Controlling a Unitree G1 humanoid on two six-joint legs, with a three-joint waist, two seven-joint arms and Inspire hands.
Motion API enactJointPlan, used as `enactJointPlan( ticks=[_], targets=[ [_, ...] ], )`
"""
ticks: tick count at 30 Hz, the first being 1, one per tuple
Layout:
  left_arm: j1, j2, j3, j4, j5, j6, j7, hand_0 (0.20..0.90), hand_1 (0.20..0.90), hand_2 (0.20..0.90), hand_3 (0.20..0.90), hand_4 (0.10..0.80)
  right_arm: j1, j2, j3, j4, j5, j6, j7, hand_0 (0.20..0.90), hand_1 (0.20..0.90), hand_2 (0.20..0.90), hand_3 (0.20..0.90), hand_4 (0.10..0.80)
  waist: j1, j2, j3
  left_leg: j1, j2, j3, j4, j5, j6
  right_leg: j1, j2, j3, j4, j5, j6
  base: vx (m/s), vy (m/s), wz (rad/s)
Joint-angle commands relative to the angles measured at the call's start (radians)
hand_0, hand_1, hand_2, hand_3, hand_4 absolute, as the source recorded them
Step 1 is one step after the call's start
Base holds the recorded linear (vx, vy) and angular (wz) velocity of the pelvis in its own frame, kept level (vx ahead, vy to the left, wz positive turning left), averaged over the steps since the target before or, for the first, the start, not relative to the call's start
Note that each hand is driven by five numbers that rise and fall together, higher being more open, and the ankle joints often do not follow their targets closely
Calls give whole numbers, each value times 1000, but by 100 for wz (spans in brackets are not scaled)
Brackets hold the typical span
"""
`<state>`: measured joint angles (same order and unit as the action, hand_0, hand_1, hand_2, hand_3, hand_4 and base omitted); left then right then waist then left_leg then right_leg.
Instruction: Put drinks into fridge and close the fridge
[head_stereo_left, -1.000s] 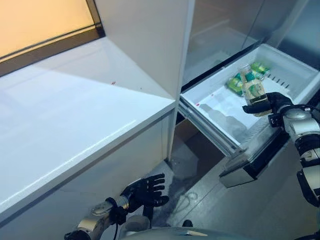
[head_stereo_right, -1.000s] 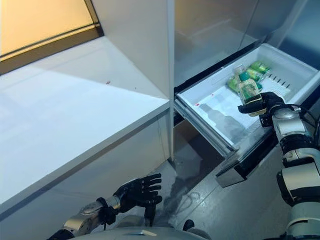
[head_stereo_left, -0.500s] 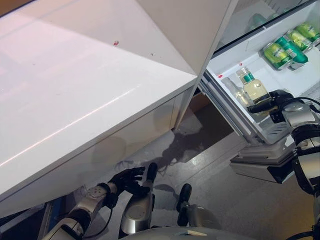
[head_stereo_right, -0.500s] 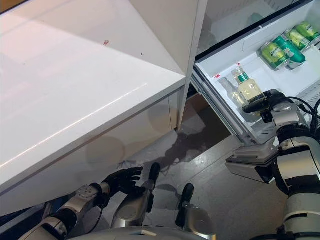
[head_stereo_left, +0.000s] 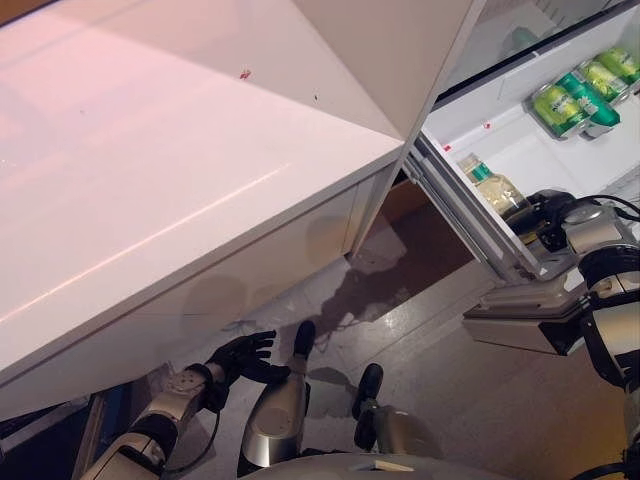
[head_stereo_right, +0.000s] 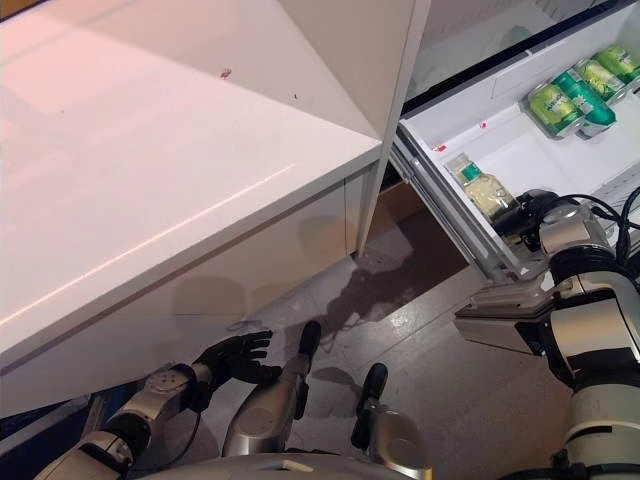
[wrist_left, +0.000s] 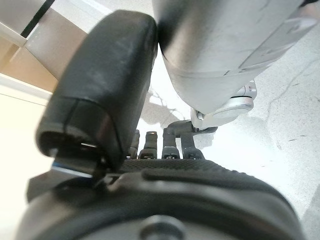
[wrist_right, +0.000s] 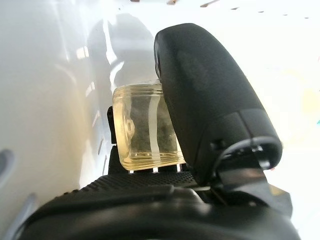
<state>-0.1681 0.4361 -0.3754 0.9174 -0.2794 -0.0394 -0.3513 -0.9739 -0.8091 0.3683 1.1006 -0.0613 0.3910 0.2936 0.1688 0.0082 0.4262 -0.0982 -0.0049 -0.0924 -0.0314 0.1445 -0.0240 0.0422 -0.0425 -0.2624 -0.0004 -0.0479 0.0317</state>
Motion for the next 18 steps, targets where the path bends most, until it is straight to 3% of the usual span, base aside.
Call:
enactJointPlan(
  ticks=[1,10,18],
  targets=[
    [69,11,-31,-27,36,4,-37,900,900,900,900,800,-70,-115,74,-2,-25,-1,13,900,900,900,900,800,3,11,-33,-4,-61,49,137,-183,47,-109,10,13,170,-54,-33,-9,1,4],
    [79,1,-25,-10,43,3,-20,900,900,900,900,800,-75,-92,62,-13,72,-35,-3,900,900,900,900,800,6,8,-37,13,-55,51,122,-180,42,-96,9,7,163,-53,-31,-14,8,6],
    [109,19,20,-8,81,21,-6,900,900,900,900,800,-58,-180,20,-314,304,-146,-76,900,900,900,900,800,-27,-25,-71,51,-45,69,92,-182,37,-78,13,10,159,-56,-22,-2,0,-1]
  ],
)
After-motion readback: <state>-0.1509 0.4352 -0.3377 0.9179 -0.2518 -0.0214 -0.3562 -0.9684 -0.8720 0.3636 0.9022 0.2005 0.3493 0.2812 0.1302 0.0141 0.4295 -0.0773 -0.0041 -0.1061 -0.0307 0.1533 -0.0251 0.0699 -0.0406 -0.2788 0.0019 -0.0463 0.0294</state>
